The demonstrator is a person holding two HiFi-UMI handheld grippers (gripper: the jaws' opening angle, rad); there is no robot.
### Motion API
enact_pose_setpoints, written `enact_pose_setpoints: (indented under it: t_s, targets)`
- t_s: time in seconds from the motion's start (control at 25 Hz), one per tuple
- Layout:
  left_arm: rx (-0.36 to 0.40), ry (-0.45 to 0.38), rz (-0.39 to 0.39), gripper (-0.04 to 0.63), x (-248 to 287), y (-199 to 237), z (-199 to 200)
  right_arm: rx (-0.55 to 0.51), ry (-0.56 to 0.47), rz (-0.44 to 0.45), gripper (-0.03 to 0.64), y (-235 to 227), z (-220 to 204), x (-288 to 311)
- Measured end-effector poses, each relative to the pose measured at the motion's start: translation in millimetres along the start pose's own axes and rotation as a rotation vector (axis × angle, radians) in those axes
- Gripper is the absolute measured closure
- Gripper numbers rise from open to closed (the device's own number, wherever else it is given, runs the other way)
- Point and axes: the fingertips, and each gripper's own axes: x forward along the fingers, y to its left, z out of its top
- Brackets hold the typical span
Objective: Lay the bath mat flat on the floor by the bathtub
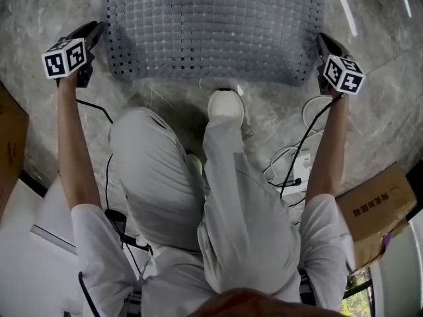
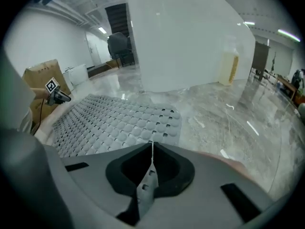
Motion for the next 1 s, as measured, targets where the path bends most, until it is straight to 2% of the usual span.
enact_pose_setpoints:
  t_s: [0.24, 0.4, 0.64, 0.84, 1.0]
  targets:
    - [0.036, -0.186, 0.022, 0.598, 5.4, -53.3, 23.5, -0.104, -0.114, -0.036, 0.614, 52.2, 29.5, -0.3]
    - [0.069, -0.286, 0.014, 0.598, 3.8, -92.4, 45.6, -0.145, -0.205, -0.049, 0.614, 89.5, 54.9, -2.0]
    - [-0.016, -0.365, -0.030, 0.600, -13.9, -141.8, 65.8, -0.217, -0.208, -0.073, 0.613, 160.1, 67.6, -20.5]
    - [-0.008, -0.396, -0.003, 0.598, -96.0, -198.9, 69.9, -0.220, -0.212, -0.023, 0.614, 221.6, 84.0, -102.6]
    - [0.074, -0.359, 0.004, 0.598, -191.1, -249.1, 78.6, -0.181, -0.166, -0.076, 0.614, 241.1, 117.5, -190.4]
